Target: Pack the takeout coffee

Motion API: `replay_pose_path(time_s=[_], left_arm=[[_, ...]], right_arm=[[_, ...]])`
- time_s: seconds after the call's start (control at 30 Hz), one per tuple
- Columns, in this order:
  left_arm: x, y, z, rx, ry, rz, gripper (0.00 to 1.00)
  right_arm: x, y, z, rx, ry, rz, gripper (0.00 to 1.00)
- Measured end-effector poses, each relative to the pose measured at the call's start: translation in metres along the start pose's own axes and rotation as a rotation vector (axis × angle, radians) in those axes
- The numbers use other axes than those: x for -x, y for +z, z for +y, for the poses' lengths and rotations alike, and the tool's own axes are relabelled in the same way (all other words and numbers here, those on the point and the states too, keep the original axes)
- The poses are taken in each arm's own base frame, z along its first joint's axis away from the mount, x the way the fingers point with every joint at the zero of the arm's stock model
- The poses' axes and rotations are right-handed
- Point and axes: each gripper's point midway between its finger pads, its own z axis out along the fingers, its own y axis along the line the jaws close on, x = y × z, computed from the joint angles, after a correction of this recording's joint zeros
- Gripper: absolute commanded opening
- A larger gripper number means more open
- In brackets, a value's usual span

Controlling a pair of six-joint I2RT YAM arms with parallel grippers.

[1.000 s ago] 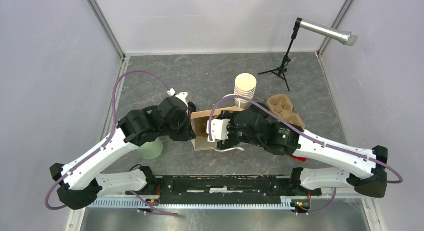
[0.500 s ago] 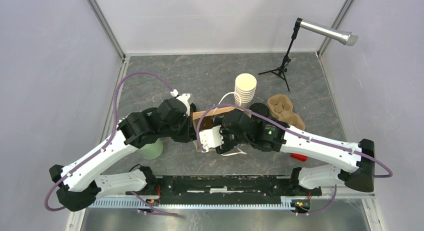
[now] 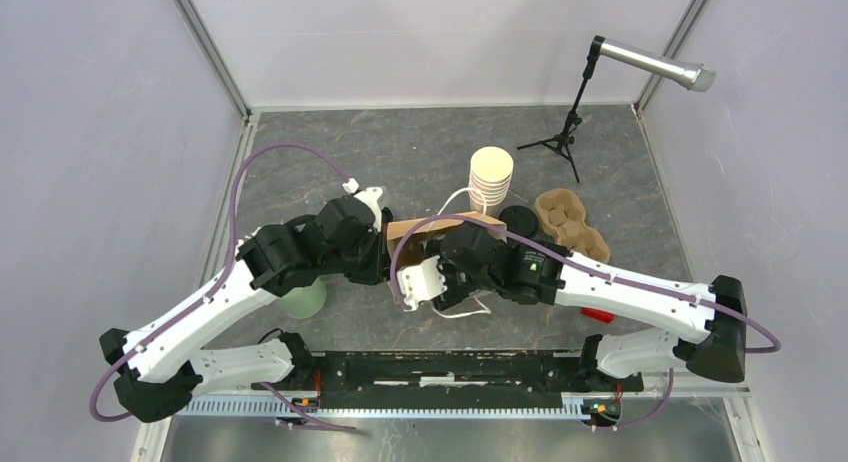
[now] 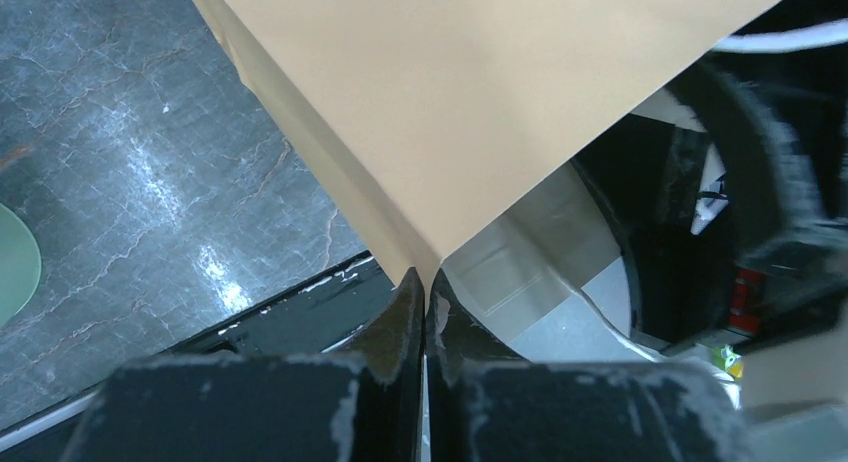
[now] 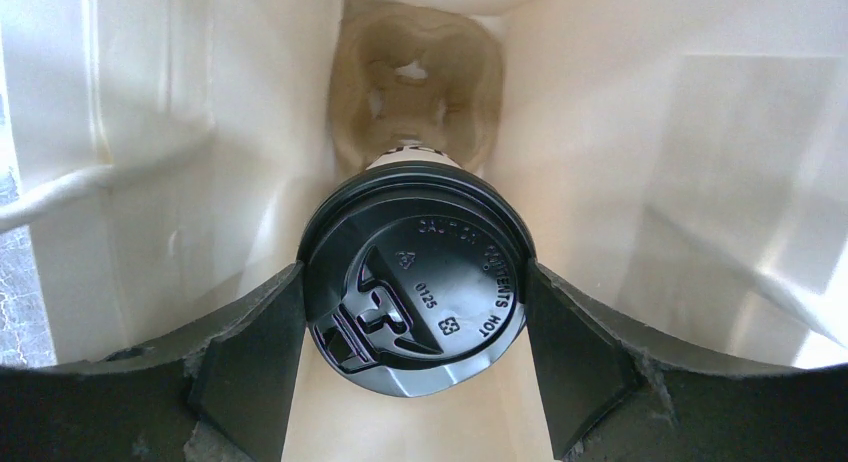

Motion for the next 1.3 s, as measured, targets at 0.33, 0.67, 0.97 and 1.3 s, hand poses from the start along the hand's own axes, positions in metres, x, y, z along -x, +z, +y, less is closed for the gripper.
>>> replay_pose_path(time_s=[0.33, 0.67, 0.97, 1.3], left_arm=[[-0.003, 0.001, -0.002, -0.013, 0.001, 0.015, 0.02], [-0.004, 0.003, -0.002, -0.021, 0.001, 0.012, 0.02], [-0.006, 0.005, -0.001, -0.016, 0.001, 0.023, 0.02], [-0.009, 0.006, -0.004, -0.030, 0.012, 0.041, 0.02]], right_arm=[[0.009, -0.028, -0.026, -0.038, 0.000, 0.003, 0.71], [-0.023, 0.000, 0.012, 0.033, -0.082, 0.085, 0.71], [-0.024, 0.017, 0.016, -0.010, -0.085, 0.054, 0.71], [-0.017, 0.010, 0.011, -0.018, -0.084, 0.019, 0.71]])
